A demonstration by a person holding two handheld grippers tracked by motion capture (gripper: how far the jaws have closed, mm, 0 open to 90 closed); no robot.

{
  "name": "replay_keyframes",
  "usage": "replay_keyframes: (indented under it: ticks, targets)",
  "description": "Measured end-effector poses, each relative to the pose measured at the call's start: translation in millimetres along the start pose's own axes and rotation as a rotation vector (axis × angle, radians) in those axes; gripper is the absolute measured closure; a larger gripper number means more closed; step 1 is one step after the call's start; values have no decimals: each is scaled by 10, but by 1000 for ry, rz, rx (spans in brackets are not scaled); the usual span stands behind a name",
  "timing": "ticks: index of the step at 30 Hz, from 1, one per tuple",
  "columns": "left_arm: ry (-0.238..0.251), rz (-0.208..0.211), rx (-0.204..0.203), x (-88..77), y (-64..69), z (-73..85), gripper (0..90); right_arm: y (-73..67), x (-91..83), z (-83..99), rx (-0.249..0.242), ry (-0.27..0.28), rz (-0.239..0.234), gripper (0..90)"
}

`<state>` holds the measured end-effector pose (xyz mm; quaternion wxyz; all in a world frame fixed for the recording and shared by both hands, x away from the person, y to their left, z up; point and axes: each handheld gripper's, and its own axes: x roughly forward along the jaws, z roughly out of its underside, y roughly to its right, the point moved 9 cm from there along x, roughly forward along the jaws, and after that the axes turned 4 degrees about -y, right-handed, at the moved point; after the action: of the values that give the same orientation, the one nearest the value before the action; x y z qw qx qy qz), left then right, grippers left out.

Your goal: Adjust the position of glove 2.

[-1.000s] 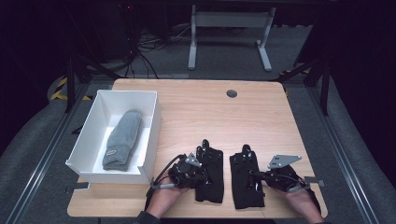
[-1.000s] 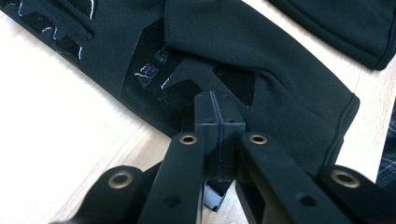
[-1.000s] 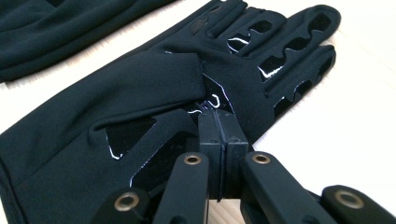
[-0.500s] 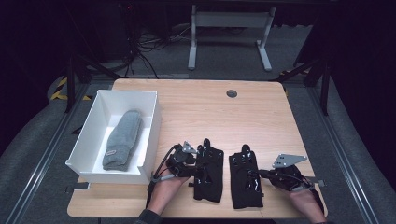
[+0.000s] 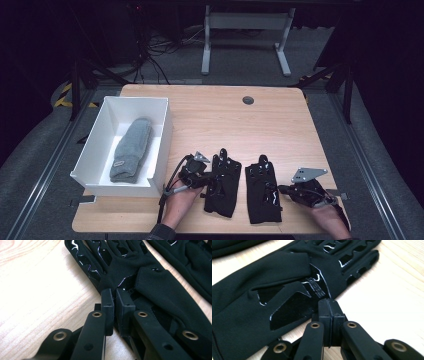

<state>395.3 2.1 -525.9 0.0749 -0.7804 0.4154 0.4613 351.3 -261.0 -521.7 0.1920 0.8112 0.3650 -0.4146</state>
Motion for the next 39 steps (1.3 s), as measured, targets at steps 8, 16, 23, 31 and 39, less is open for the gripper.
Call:
replay_keyframes:
  ticks: [8,16,23,31,39]
  targets:
    - [20,51,-11,-4,69,-19,872,-88,66,-88,-19,5,-19,900]
    - [64,107,0,-108,145,-91,875,-163,121,-158,-35,7,-34,900]
    - [111,146,23,-260,188,-192,877,-247,183,-238,-48,13,-63,900]
    - [157,220,28,-360,311,-312,877,-344,259,-337,-66,18,-88,900]
    - [169,259,45,-341,422,-396,878,-436,321,-416,-87,18,-107,900]
